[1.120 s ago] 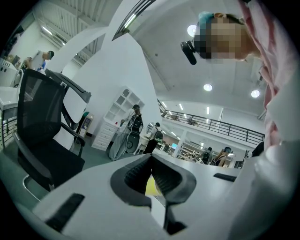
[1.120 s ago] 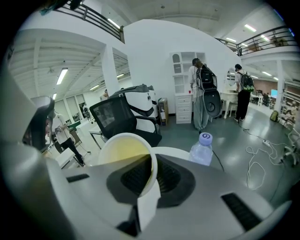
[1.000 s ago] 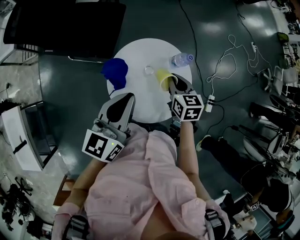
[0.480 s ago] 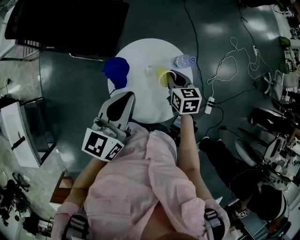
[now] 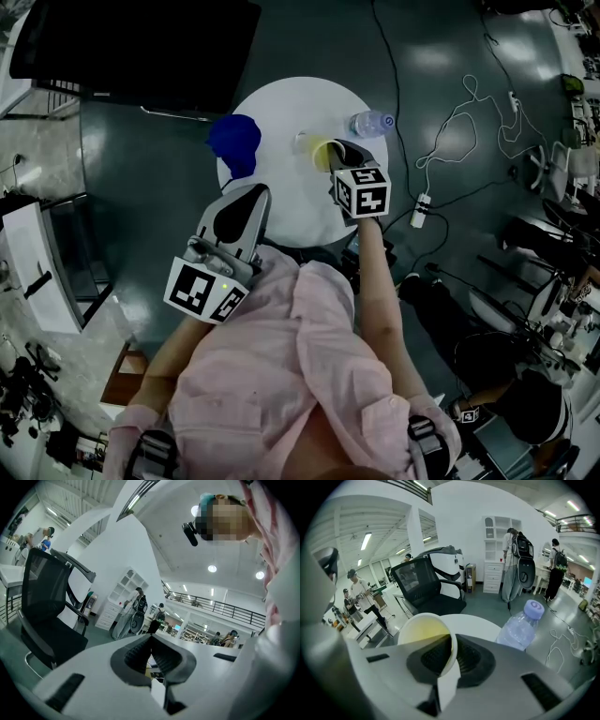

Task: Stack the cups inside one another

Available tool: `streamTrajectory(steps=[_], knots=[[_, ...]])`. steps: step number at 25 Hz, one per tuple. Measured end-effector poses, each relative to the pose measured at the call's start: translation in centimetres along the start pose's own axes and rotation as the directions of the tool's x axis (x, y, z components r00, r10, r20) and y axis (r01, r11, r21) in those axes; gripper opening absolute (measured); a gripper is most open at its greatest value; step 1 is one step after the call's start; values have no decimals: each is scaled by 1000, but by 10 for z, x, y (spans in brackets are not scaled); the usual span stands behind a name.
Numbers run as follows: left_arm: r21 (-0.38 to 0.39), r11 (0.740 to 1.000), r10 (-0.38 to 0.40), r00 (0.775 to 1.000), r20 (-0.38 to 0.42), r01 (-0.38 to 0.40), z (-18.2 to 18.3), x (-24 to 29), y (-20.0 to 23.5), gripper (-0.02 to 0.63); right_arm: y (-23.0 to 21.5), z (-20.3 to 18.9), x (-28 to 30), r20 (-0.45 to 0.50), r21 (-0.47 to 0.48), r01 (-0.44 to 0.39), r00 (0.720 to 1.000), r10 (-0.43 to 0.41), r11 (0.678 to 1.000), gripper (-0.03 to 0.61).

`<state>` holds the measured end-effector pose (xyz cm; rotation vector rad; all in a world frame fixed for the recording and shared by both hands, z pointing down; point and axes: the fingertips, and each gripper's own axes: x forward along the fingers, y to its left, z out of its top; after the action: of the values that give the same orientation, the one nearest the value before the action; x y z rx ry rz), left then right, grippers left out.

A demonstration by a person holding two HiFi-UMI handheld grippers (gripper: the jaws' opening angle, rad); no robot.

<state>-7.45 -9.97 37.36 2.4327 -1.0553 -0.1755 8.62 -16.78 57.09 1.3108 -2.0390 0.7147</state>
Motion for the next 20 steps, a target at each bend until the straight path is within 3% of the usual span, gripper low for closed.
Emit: streamTrajectory(steps=[20], knots=[[-21, 1000, 12, 1000, -19, -13, -2, 6, 8, 18, -4, -18, 37, -106, -20, -29, 994, 27, 999, 38]])
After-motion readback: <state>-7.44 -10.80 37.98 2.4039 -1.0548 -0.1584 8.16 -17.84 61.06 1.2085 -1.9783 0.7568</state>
